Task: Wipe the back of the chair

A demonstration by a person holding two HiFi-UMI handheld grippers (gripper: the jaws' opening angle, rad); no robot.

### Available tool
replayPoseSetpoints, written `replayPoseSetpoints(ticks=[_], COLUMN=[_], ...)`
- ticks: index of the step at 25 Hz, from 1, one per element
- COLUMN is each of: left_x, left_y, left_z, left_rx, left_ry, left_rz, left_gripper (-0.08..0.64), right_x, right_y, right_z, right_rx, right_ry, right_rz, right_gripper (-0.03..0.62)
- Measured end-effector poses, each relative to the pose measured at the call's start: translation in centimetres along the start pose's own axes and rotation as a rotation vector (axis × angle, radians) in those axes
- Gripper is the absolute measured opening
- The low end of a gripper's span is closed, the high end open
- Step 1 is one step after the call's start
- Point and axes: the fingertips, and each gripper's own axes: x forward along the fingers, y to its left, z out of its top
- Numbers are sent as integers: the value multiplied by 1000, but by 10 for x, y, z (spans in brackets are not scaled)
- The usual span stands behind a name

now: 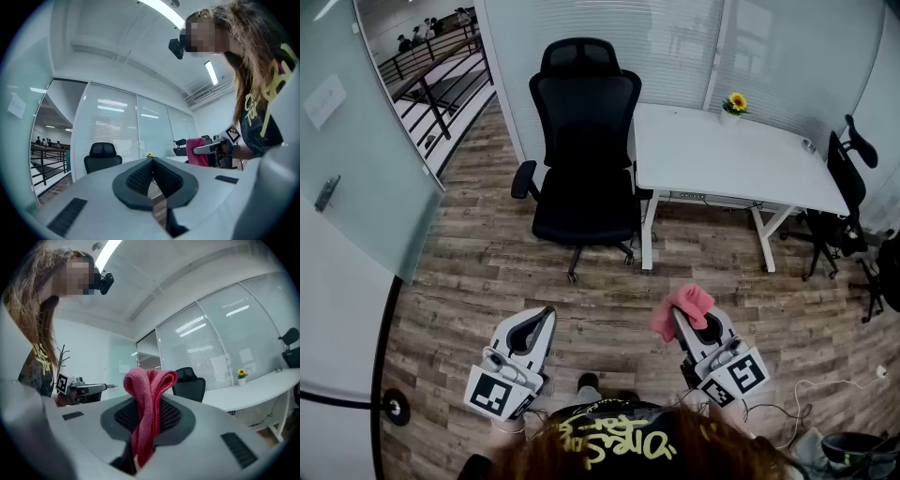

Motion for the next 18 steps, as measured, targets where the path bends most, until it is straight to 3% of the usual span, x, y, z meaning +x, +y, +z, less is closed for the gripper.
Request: replayPoseSetpoints(ticks=[11,18], left_x=[1,4], left_y=[-13,-26], left_z=[-19,-14], left_rx=[-13,-9], left_ry=[83,61], left_rz=[13,42], left_gripper=[-6,-6], right_x=[-14,-21], right_y=[-3,1], right_z=[5,-3], right_rx=[-14,-11], right_ry=[-25,7], right_rz=[10,67], right_gripper=[66,66])
